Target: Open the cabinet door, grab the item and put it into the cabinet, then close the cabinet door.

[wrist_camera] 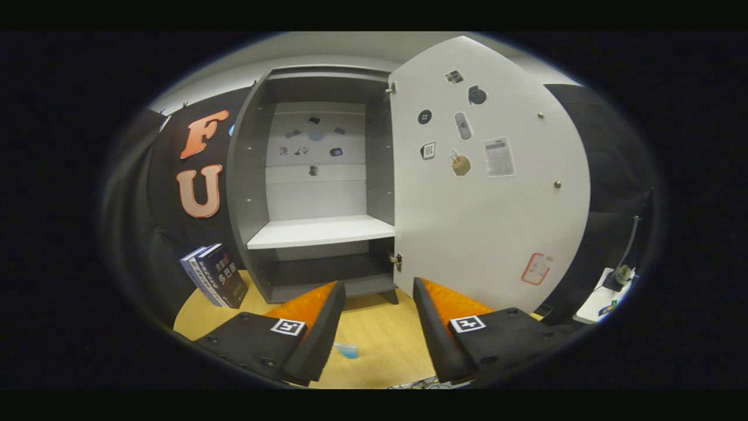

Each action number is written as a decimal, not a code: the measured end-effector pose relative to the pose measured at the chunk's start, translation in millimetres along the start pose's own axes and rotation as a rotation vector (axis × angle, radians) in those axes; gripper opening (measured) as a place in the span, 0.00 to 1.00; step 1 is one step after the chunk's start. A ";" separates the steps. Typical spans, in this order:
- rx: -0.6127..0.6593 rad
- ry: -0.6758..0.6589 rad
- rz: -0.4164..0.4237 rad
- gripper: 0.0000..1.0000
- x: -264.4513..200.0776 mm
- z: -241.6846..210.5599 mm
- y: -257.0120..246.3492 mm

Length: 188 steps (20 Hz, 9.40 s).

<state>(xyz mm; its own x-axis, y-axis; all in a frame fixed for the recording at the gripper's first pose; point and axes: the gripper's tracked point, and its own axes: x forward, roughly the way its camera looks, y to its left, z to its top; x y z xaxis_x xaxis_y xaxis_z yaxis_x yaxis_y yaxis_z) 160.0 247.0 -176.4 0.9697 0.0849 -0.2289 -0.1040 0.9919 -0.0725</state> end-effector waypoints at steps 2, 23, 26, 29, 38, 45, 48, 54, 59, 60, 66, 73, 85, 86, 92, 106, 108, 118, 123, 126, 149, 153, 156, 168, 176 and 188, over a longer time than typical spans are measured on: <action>0.000 0.025 0.006 0.82 11.7 -20.7 11.4; -0.006 0.352 -0.080 1.00 80.4 -220.8 37.8; 0.015 0.415 -0.114 1.00 82.8 -241.9 35.7; 0.072 0.455 -0.117 1.00 86.4 -255.7 40.7; 0.098 0.488 -0.080 0.63 89.1 -253.5 48.1; -0.003 0.440 0.021 0.63 91.9 -172.6 62.2; -0.008 0.431 0.087 0.63 91.3 -128.6 76.1; -0.042 0.320 0.187 0.62 96.1 -21.3 102.4; -0.067 0.232 0.223 0.62 108.1 61.2 115.0; -0.076 0.218 0.232 0.62 110.8 77.2 117.6; -0.080 0.181 0.266 0.62 146.7 132.7 133.6; -0.090 0.235 0.264 0.62 216.7 129.3 142.1; -0.129 0.213 0.241 0.84 248.1 130.8 139.6; -0.125 0.195 0.235 0.91 244.0 136.3 137.9; -0.094 0.098 0.217 0.99 185.1 158.0 123.9; 0.056 -0.051 0.048 1.00 -27.6 136.1 -7.6; 0.071 -0.062 0.014 1.00 -51.7 129.2 -34.8; 0.087 -0.072 -0.185 1.00 -133.3 107.0 -201.9; 0.118 -0.077 -0.245 0.98 -125.4 97.1 -276.7; 0.122 -0.071 -0.230 0.98 -103.3 85.2 -298.1; 0.040 -0.062 -0.078 0.96 -30.5 74.3 -251.3; 0.055 -0.059 -0.030 0.96 -36.5 69.4 -218.8; 0.051 -0.057 -0.002 0.96 -39.7 68.8 -192.6; 0.047 -0.038 0.051 0.96 -49.0 54.8 -100.6; 0.054 -0.019 0.115 0.96 -38.4 43.3 -22.2; 0.015 0.034 0.205 0.97 61.9 29.4 108.9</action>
<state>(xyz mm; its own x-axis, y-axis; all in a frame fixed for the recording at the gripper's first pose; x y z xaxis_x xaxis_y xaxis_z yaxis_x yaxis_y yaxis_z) 215.1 363.0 -169.9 0.9206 0.2822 -0.2699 -0.2948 0.9555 -0.0065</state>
